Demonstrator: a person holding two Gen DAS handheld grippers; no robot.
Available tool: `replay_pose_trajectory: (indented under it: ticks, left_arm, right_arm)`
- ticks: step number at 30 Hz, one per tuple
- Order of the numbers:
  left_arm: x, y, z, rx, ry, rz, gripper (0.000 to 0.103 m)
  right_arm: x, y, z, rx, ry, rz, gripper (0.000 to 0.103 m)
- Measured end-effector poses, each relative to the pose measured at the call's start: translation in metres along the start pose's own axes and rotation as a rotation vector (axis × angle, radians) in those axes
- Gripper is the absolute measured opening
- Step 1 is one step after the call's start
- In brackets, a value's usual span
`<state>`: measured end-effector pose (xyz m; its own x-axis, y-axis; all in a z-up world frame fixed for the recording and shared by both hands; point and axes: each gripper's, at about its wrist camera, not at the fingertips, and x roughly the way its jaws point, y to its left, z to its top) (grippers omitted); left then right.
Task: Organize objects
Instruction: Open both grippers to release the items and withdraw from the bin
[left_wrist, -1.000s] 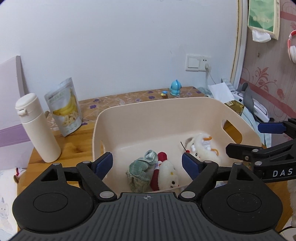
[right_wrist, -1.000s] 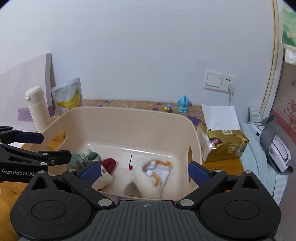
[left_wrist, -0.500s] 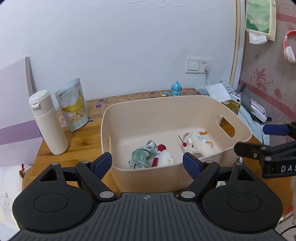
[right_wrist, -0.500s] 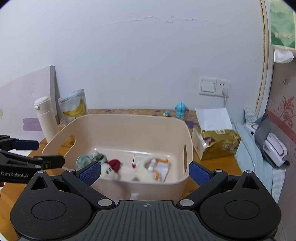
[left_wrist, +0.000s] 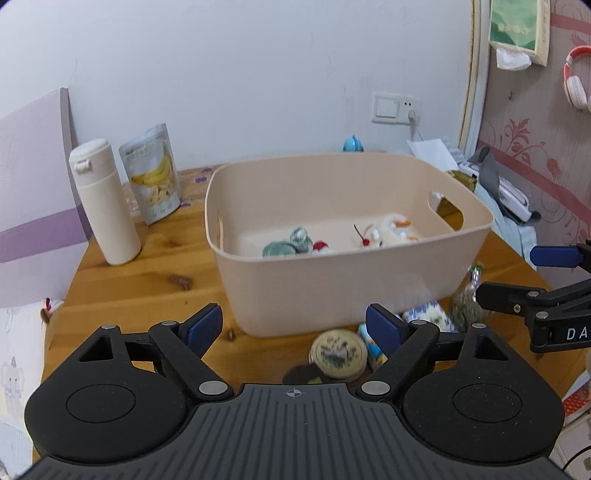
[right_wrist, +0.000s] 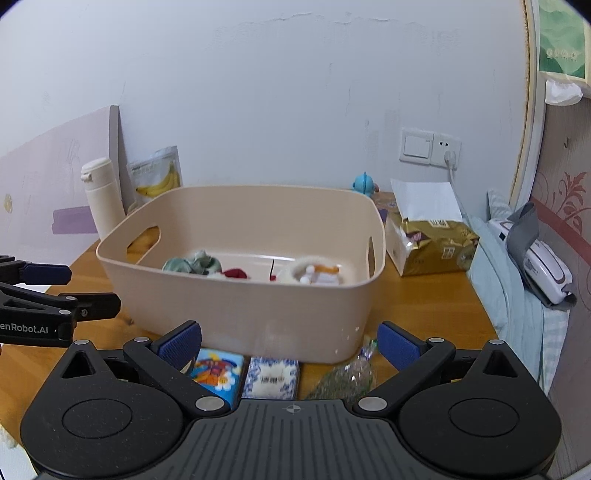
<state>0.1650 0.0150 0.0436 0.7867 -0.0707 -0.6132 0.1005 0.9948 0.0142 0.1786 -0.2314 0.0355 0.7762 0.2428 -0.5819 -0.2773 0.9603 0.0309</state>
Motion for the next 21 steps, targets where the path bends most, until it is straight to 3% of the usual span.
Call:
replay_pose_trajectory:
  ticks: [21]
  left_arm:
    - [0.011, -0.006, -0.052, 0.014, 0.102, -0.025, 0.086]
  right_arm:
    - [0.002, 0.008, -0.045, -0.005, 0.073, 0.008, 0.103]
